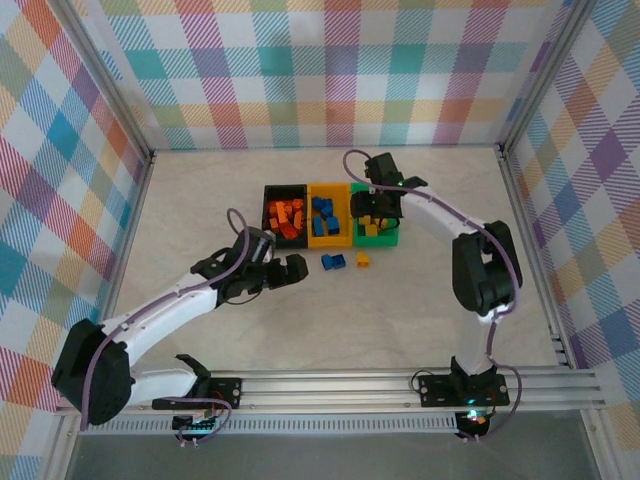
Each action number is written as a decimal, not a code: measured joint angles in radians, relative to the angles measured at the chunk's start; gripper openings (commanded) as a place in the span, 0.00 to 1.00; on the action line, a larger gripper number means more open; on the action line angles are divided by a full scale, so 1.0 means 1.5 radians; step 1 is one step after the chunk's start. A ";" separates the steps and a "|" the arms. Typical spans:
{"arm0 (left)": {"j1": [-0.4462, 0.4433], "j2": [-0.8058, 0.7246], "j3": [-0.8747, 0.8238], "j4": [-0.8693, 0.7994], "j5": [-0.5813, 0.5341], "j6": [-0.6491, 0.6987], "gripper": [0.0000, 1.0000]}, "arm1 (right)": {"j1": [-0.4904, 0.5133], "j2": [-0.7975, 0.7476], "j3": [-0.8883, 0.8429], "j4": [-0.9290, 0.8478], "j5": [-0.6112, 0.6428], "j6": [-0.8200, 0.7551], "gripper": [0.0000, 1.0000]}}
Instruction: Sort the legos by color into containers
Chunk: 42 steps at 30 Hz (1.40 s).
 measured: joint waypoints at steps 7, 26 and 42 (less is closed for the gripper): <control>-0.062 0.160 0.122 0.019 -0.039 0.021 0.90 | 0.036 -0.175 -0.169 0.056 -0.018 0.027 0.69; -0.090 0.439 0.286 0.040 -0.154 0.065 0.46 | 0.046 -0.358 -0.348 0.089 -0.030 0.061 0.70; -0.092 0.398 0.230 0.052 -0.170 0.059 0.20 | 0.046 -0.366 -0.354 0.091 -0.030 0.068 0.70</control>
